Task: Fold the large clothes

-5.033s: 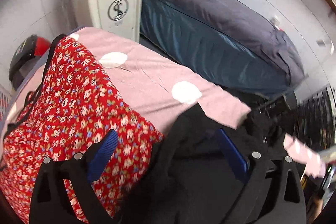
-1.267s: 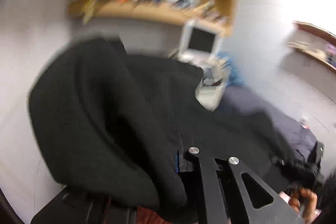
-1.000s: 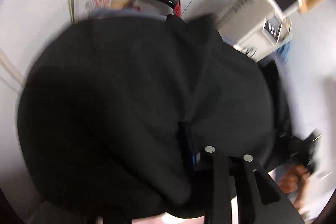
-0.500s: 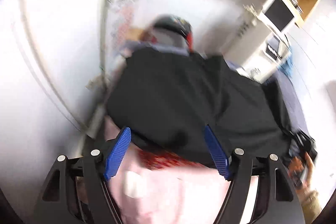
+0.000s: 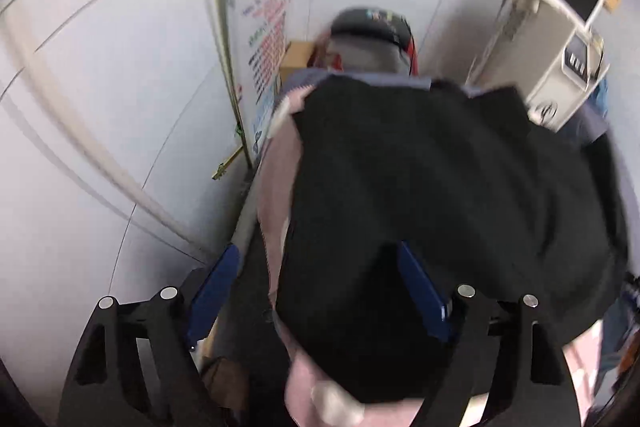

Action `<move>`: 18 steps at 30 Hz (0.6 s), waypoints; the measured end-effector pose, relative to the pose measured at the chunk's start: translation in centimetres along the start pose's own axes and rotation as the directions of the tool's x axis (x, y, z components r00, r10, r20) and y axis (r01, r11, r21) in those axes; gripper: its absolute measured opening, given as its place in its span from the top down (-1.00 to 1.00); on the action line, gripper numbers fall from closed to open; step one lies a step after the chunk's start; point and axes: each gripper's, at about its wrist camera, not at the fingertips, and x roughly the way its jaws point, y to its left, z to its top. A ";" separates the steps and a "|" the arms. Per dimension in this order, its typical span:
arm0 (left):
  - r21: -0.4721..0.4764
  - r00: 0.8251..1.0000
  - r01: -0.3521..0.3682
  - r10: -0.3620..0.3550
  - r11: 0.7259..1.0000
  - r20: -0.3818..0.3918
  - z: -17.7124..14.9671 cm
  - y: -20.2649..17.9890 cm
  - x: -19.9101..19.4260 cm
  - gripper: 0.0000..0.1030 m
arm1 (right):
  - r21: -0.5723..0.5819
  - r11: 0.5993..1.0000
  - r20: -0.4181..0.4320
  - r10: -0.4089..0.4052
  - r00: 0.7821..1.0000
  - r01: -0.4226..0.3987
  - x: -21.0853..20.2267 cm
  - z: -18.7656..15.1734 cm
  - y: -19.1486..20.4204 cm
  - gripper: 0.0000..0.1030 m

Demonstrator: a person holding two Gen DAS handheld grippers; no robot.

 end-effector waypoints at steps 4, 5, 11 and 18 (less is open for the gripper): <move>-0.028 0.992 -0.092 0.090 0.995 -0.083 2.6 -0.3 5.7 -0.57 | -0.158 0.969 -0.075 -0.201 0.977 0.188 5.9 2.1 2.6 -0.29; -0.071 0.986 -0.108 0.098 0.992 -0.133 3.3 0.3 7.1 -0.58 | -0.159 0.965 -0.111 -0.227 0.968 0.209 7.3 2.4 2.6 -0.37; -0.088 0.983 -0.160 0.151 0.983 -0.105 6.0 2.2 6.1 -0.52 | -0.117 0.948 -0.157 -0.311 0.938 0.295 7.8 2.8 1.9 -0.49; 0.011 1.000 -0.009 0.009 1.000 0.027 2.2 -2.0 -3.8 -0.81 | -0.162 0.976 0.035 -0.141 0.989 0.145 -2.0 0.6 5.0 -0.64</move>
